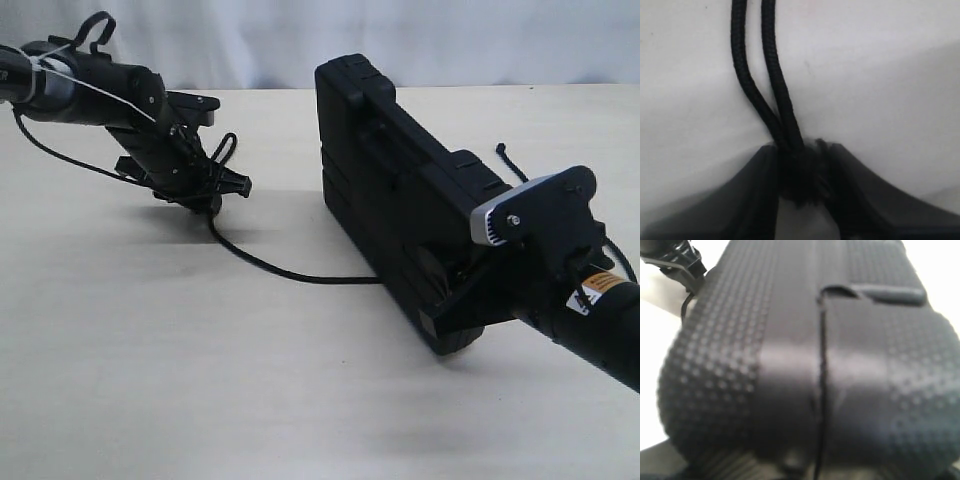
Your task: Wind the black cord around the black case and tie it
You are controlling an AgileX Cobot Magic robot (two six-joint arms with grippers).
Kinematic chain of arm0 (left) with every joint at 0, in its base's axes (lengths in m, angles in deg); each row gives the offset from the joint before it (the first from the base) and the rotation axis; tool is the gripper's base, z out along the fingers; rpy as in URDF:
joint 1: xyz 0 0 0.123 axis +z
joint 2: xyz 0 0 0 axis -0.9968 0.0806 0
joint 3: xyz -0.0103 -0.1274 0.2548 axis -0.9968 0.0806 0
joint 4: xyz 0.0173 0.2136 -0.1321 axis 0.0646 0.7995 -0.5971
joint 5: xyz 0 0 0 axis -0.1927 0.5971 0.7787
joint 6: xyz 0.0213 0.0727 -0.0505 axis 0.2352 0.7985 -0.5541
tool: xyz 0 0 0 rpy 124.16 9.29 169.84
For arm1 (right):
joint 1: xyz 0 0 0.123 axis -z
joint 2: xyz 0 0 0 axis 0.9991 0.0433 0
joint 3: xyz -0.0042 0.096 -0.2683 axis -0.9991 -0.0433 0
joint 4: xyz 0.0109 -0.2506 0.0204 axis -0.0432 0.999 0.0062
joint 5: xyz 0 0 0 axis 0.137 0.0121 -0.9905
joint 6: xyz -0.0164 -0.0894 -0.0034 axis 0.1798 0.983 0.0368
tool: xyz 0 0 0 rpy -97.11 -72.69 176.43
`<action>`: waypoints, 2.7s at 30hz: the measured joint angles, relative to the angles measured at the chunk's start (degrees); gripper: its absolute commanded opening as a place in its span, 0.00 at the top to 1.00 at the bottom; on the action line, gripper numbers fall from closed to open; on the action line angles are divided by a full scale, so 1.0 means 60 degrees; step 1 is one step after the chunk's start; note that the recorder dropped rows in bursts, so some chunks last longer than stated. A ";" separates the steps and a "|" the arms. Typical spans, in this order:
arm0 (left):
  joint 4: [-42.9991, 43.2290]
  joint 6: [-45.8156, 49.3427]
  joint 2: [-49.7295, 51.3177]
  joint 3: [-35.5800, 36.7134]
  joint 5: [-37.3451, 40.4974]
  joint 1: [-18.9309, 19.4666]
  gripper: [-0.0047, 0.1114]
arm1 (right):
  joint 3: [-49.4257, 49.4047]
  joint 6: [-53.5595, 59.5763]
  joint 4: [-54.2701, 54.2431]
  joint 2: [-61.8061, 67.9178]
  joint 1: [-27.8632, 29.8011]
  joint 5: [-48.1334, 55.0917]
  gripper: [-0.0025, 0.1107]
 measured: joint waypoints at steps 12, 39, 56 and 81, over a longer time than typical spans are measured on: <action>-0.0229 0.1444 -0.0176 0.0098 -0.0119 -0.0018 0.96 | 0.0000 -0.0541 -0.0021 0.0000 0.0000 0.0000 0.94; -1.2132 1.7181 -0.6301 0.5890 0.2550 -0.0087 0.96 | 0.0021 -0.0494 -0.0776 -0.0019 0.0000 0.0000 0.94; -0.5921 0.9301 -0.6301 0.3563 0.2653 -0.1485 0.96 | 0.0268 0.1313 -0.1021 -0.0037 0.0000 0.0304 0.94; -0.7423 1.0055 -0.5678 0.3310 0.0971 -0.1531 0.96 | 0.0377 0.7383 -0.6164 -0.0114 -0.1809 0.0123 0.94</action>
